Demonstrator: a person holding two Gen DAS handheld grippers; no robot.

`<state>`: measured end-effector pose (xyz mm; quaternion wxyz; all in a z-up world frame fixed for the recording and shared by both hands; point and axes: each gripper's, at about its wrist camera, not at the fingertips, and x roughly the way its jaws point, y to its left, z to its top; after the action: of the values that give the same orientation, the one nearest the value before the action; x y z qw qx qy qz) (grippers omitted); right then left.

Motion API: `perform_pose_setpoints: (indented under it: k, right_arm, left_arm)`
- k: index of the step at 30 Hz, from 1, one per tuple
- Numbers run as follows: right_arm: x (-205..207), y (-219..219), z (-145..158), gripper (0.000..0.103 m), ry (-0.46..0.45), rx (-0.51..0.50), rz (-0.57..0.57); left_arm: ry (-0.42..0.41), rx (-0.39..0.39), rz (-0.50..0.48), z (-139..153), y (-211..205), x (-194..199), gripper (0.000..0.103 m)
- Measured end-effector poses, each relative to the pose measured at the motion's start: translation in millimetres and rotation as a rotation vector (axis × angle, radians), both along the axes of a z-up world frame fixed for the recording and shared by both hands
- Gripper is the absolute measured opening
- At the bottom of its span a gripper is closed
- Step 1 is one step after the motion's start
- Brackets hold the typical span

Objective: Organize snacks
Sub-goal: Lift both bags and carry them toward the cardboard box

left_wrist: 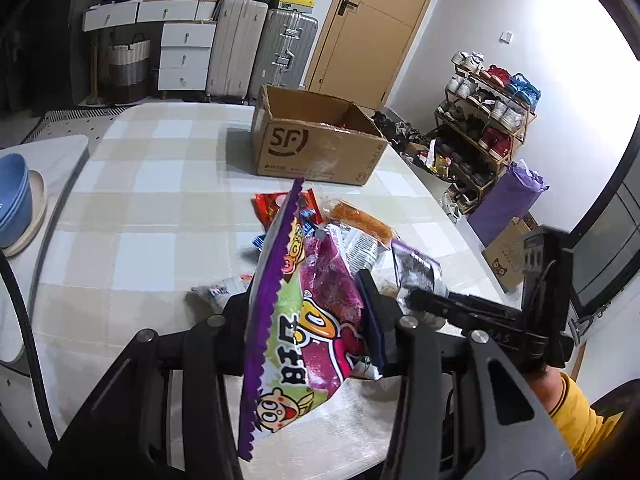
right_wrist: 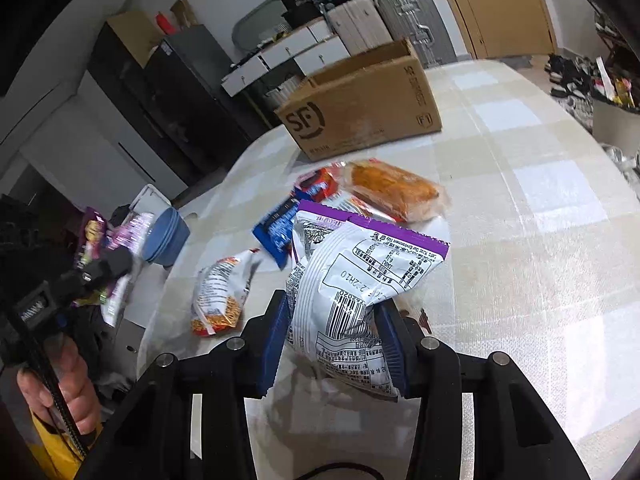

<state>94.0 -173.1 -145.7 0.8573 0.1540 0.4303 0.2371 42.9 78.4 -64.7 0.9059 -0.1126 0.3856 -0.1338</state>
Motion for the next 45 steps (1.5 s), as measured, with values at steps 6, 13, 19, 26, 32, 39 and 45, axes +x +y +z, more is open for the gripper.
perform_pose_setpoints:
  k: [6, 13, 19, 26, 32, 39, 45]
  right_arm:
    - [-6, -1, 15, 0.044, -0.050, 0.026, 0.012]
    - [-11, 0, 25, 0.044, -0.069, 0.036, 0.016]
    - [-14, 0, 43, 0.044, -0.113, 0.026, 0.023]
    - [-11, 1, 79, 0.044, -0.186, 0.018, 0.038]
    - [6, 2, 119, 0.044, -0.263, 0.012, 0.049]
    - [56, 3, 164, 0.044, -0.310, 0.010, 0.061]
    - [124, 2, 185, 0.044, -0.311, 0.015, 0.043]
  left_arm:
    - [0.006, 0.012, -0.010, -10, -18, 8, 0.039]
    - [0.009, 0.023, -0.006, -11, -25, 11, 0.039]
    - [-0.004, 0.042, 0.001, -1, -28, 15, 0.039]
    - [-0.058, 0.067, -0.026, 29, -33, 27, 0.039]
    - [-0.086, 0.056, -0.028, 59, -29, 56, 0.039]
    - [-0.122, 0.095, -0.033, 99, -34, 123, 0.039]
    - [-0.150, 0.125, 0.003, 126, -31, 197, 0.039]
